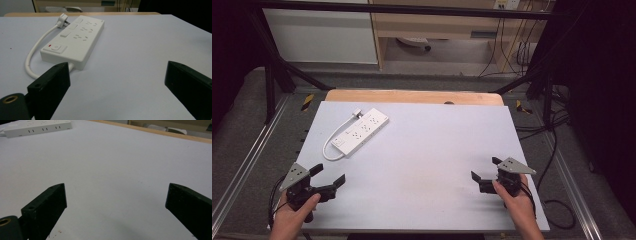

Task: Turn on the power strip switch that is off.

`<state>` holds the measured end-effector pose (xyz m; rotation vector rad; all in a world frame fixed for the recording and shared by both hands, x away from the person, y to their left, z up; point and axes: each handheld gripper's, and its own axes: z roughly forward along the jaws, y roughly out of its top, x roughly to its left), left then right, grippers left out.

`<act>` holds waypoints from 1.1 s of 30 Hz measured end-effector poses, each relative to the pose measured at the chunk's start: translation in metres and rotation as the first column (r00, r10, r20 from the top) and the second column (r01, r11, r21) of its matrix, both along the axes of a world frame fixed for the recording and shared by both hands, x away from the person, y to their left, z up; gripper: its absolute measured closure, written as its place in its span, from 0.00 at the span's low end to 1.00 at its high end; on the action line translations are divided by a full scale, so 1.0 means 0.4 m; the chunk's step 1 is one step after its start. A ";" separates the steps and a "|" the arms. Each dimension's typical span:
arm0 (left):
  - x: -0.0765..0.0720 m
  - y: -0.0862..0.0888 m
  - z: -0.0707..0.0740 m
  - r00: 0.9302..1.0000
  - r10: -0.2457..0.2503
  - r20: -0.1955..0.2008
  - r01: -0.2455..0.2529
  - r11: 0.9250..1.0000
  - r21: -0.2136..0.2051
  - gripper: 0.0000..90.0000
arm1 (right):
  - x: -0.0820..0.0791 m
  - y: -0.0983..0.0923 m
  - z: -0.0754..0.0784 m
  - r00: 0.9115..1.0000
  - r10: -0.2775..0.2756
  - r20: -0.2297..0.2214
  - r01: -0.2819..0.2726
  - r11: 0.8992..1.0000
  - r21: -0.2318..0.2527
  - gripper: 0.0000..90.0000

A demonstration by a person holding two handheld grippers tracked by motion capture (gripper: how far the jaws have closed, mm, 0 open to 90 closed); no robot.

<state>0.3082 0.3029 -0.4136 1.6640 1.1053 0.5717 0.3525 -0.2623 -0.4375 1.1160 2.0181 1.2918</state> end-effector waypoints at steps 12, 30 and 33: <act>-0.010 0.002 0.012 1.000 -0.008 0.029 0.008 1.000 -0.011 0.07 | -0.010 0.002 0.006 1.000 -0.007 0.001 0.007 1.000 -0.006 0.04; -0.006 0.020 0.037 1.000 0.013 0.015 -0.012 1.000 -0.018 0.07 | -0.038 0.000 0.016 0.999 -0.005 -0.032 0.005 1.000 -0.002 0.03; -0.001 0.021 0.045 1.000 0.021 0.016 -0.021 1.000 -0.016 0.08 | -0.035 -0.003 0.011 0.999 -0.001 -0.041 0.000 1.000 0.000 0.03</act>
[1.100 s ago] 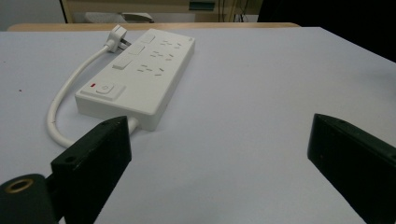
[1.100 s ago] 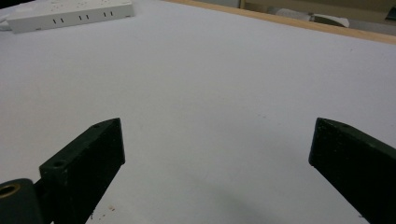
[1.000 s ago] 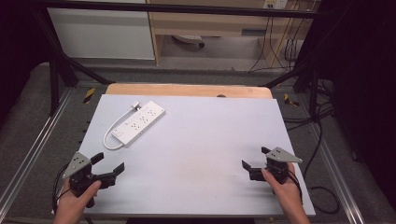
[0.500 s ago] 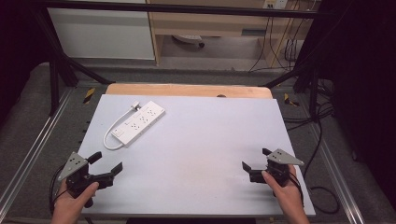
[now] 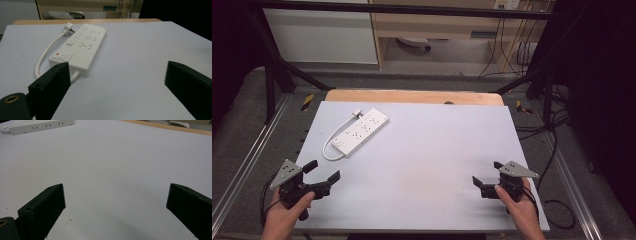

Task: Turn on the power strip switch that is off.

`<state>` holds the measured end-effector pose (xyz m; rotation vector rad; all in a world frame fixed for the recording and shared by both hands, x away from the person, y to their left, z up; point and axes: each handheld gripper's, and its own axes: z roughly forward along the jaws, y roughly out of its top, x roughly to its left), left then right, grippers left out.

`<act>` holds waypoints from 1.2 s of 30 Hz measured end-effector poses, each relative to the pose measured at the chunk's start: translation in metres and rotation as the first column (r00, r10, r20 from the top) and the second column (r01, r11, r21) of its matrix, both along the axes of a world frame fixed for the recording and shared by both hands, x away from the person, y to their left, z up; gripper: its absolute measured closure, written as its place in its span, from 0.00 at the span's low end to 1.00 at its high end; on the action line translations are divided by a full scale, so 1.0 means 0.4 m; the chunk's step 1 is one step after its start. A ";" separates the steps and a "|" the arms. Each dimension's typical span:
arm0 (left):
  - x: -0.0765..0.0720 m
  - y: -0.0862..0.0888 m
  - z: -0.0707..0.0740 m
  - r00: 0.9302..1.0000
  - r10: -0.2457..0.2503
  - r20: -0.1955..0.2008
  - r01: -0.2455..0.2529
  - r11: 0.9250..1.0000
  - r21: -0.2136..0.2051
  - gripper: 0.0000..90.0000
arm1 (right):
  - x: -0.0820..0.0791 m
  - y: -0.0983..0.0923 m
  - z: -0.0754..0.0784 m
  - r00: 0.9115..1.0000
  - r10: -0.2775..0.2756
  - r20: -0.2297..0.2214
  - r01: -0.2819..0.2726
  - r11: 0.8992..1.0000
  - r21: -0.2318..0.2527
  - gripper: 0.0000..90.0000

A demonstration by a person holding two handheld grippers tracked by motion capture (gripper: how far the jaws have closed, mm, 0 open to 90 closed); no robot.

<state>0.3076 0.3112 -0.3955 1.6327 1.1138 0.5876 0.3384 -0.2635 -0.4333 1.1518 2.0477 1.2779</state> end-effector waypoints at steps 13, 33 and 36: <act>0.015 -0.011 0.045 1.000 -0.029 0.008 0.029 0.999 0.019 0.08 | -0.005 -0.003 -0.002 1.000 -0.001 0.003 0.001 1.000 0.002 0.03; 0.061 -0.028 0.088 0.999 -0.036 0.006 0.036 0.998 0.044 0.07 | -0.005 0.004 -0.005 1.000 0.007 -0.012 -0.007 1.000 0.006 0.03; 0.070 -0.033 0.092 0.999 -0.041 0.005 0.041 0.998 0.049 0.07 | -0.004 0.005 -0.006 1.000 0.008 -0.012 -0.008 1.000 0.007 0.03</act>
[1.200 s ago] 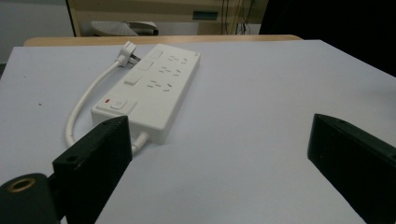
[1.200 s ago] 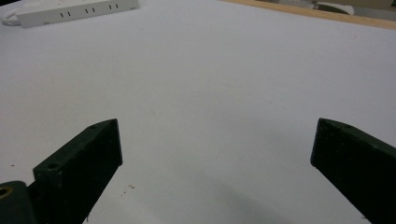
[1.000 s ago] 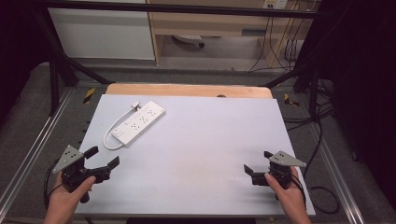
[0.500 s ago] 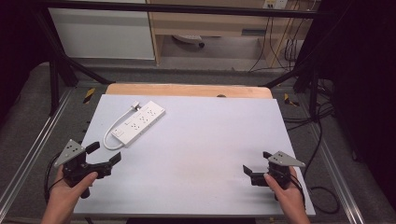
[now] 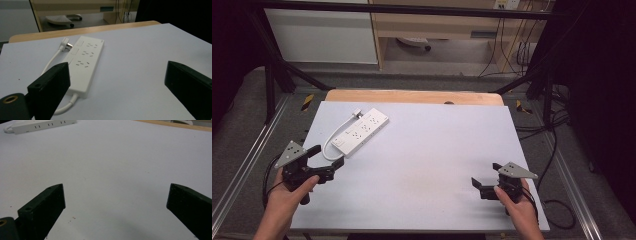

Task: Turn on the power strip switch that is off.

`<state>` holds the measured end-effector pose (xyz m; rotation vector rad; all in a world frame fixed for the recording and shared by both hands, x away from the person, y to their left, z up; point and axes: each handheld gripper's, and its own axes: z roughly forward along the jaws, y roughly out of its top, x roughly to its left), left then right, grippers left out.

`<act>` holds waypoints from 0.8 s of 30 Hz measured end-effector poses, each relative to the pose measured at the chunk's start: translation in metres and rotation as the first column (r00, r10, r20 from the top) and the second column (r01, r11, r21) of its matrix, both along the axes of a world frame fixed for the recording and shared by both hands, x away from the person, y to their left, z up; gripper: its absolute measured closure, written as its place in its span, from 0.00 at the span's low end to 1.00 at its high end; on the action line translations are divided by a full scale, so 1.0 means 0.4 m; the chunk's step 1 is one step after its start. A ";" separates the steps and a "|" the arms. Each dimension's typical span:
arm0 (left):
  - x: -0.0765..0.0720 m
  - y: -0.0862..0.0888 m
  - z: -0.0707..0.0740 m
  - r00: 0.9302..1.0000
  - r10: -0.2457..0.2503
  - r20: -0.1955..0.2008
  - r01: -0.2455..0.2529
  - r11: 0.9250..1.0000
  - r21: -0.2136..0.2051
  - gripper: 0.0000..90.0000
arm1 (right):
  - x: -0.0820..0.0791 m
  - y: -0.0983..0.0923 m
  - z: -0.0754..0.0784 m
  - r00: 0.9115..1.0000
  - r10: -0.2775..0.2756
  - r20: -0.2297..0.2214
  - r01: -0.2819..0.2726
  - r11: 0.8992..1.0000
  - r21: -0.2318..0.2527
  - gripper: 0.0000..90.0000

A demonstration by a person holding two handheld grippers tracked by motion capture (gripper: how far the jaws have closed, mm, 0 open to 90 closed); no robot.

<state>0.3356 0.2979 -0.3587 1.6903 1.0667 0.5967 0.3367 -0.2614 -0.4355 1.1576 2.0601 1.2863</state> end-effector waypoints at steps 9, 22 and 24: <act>0.044 -0.015 0.030 1.000 -0.010 0.012 0.010 1.000 0.019 0.07 | 0.002 0.001 -0.002 1.000 0.001 -0.005 -0.001 1.000 -0.004 0.03; 0.121 -0.029 0.064 1.000 -0.016 0.027 0.015 0.999 0.037 0.07 | 0.003 0.003 -0.003 1.000 0.006 -0.010 -0.006 1.000 -0.004 0.03; 0.131 -0.029 0.064 1.000 -0.014 0.025 0.013 0.999 0.038 0.07 | 0.002 0.004 -0.003 1.000 0.007 -0.010 -0.007 1.000 -0.004 0.03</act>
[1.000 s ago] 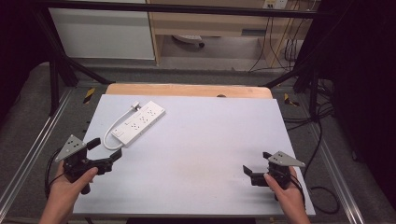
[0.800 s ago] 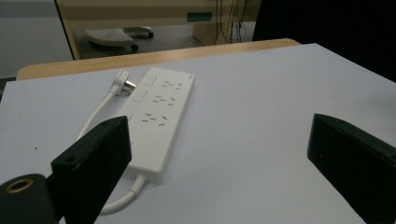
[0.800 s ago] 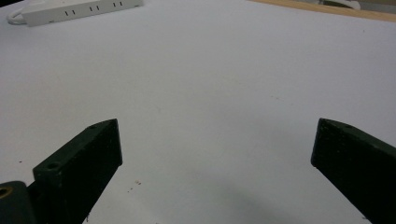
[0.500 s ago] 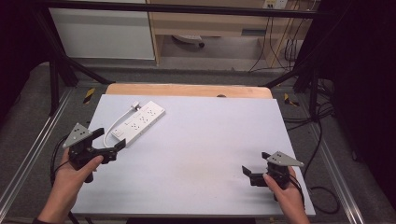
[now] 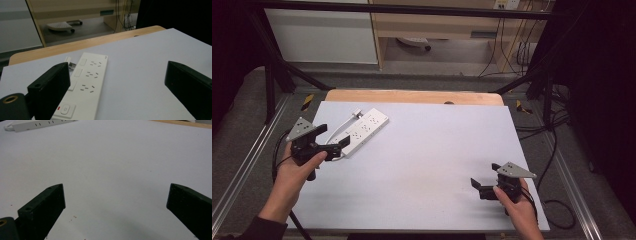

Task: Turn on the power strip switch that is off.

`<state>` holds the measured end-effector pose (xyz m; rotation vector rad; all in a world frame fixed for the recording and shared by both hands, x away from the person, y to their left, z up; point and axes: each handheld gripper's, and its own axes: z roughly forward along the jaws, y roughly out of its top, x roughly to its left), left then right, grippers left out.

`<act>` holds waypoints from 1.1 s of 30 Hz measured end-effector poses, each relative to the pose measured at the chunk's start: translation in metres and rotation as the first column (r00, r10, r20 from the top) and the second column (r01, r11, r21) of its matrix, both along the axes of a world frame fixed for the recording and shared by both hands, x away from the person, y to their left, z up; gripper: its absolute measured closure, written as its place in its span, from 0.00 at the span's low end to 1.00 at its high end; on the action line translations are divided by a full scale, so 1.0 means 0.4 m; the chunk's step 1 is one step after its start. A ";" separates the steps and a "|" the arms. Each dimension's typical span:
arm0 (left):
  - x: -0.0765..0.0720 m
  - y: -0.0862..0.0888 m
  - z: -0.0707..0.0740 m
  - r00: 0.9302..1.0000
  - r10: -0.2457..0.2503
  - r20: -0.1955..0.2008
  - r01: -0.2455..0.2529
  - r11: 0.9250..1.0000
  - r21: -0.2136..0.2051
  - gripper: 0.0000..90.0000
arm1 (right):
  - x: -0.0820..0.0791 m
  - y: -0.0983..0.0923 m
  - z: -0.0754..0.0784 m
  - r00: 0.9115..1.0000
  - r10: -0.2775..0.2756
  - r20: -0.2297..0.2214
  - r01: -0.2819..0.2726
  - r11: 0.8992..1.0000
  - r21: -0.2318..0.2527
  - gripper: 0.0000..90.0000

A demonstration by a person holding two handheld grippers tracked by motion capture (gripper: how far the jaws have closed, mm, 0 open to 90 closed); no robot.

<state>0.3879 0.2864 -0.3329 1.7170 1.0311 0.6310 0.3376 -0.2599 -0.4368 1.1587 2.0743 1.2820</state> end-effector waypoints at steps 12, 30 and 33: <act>0.039 0.011 0.012 1.000 0.013 -0.011 -0.013 1.000 0.012 0.07 | 0.000 -0.002 0.001 1.000 0.001 -0.004 -0.001 1.000 0.005 0.03; 0.117 0.015 0.002 0.999 0.038 -0.033 -0.037 0.999 0.036 0.07 | 0.003 -0.002 -0.002 1.000 0.013 -0.008 -0.013 1.000 0.006 0.03; 0.125 0.015 -0.001 0.998 0.042 -0.037 -0.041 0.999 0.036 0.07 | 0.003 -0.002 -0.001 1.000 0.015 -0.008 -0.015 1.000 0.007 0.03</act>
